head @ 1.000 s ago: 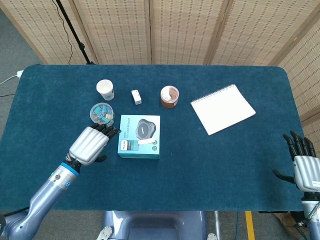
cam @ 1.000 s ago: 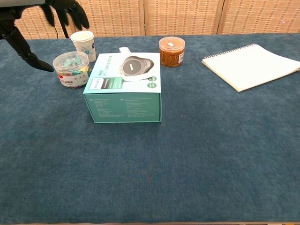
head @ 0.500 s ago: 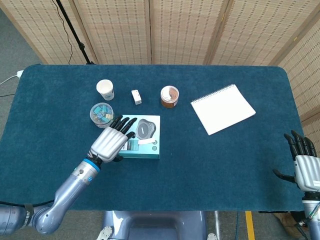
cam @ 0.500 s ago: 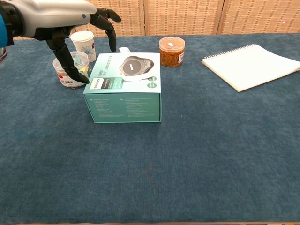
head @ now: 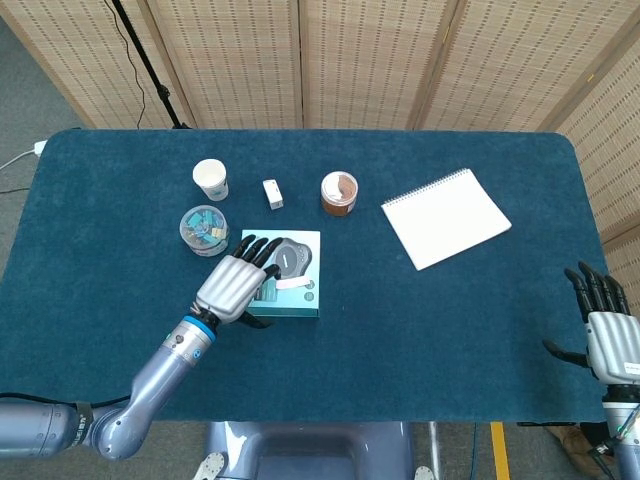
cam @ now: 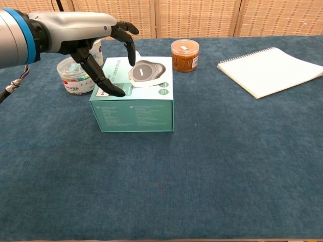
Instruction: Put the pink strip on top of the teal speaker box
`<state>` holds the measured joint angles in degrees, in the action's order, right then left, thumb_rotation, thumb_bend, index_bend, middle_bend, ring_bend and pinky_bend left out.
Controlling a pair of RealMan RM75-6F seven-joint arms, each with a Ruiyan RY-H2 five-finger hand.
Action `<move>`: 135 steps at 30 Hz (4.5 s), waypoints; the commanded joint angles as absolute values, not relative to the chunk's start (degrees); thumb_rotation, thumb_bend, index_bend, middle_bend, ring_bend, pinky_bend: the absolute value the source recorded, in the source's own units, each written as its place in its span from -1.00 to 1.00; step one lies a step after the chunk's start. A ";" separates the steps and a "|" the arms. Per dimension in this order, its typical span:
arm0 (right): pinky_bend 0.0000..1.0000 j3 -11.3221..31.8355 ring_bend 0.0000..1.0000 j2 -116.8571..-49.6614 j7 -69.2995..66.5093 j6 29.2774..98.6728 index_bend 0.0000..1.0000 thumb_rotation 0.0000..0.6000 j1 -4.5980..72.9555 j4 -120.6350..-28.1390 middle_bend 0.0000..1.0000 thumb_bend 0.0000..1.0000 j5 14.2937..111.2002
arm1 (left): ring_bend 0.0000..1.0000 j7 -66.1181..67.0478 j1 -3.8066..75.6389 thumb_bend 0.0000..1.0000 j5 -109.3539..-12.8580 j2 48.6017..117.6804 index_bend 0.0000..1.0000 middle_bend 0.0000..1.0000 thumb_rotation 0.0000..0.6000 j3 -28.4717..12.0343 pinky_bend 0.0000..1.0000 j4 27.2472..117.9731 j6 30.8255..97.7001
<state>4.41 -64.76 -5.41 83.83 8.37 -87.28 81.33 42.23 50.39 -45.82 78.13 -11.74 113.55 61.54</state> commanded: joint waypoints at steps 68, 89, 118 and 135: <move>-1.00 6.53 -1.00 -63.23 -7.65 82.51 -1.00 1.00 6.85 -88.82 -1.00 -1.00 81.55 | -1.00 42.16 54.15 -1.00 -43.42 84.61 -0.16 -1.00 0.27 -7.41 -1.00 104.18 63.60; -1.00 6.60 -1.00 -62.93 -7.67 82.19 -1.00 1.00 6.69 -89.24 -1.00 -1.00 81.56 | -1.00 43.78 54.74 -1.00 -43.12 84.82 -0.16 -1.00 0.26 -7.17 -1.00 105.82 64.48; -1.00 6.66 -1.00 -62.70 -7.64 81.87 -1.00 1.00 6.61 -89.65 -1.00 -1.00 81.52 | -1.00 41.45 53.73 -1.00 -44.14 83.36 -0.16 -1.00 0.25 -6.29 -1.00 105.42 63.47; -1.00 6.68 -1.00 -62.61 -7.50 81.82 -1.00 1.00 6.59 -89.85 -1.00 -1.00 81.54 | -1.00 39.77 53.14 -1.00 -45.55 82.61 -0.16 -1.00 0.26 -5.84 -1.00 105.71 62.27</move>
<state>6.68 -62.62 -7.50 81.81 6.60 -89.84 81.53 39.81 53.16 -45.45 82.67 -5.92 105.60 62.36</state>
